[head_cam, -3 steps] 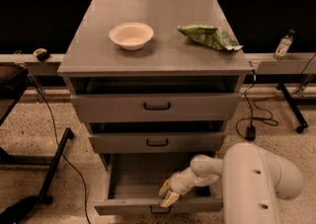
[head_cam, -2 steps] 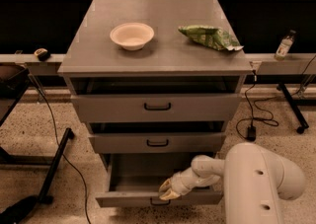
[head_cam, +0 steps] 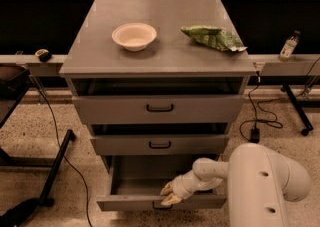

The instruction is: Open bottom drawer

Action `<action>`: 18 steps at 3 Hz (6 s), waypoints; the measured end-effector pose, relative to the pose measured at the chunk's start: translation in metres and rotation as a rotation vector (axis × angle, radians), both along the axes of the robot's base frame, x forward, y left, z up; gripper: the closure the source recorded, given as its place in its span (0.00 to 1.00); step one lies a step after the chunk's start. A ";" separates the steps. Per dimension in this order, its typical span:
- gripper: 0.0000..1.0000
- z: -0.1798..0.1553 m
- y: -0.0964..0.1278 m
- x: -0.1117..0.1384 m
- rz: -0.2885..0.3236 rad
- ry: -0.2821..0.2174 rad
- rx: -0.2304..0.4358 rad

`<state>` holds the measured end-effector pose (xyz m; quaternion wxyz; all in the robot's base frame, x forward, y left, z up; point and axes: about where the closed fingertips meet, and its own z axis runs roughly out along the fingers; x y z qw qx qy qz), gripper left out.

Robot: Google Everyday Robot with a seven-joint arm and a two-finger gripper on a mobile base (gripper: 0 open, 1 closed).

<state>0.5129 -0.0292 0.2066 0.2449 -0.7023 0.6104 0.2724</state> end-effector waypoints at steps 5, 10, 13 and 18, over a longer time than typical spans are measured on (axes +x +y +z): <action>0.50 0.043 -0.004 0.052 -0.032 -0.023 0.099; 1.00 -0.079 -0.007 0.035 0.062 -0.108 -0.034; 1.00 -0.078 0.010 -0.048 0.192 0.127 0.081; 1.00 -0.015 0.004 -0.048 0.129 0.000 0.168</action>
Offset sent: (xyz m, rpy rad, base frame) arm 0.0052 0.0379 0.0688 -0.0839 -0.0742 0.0651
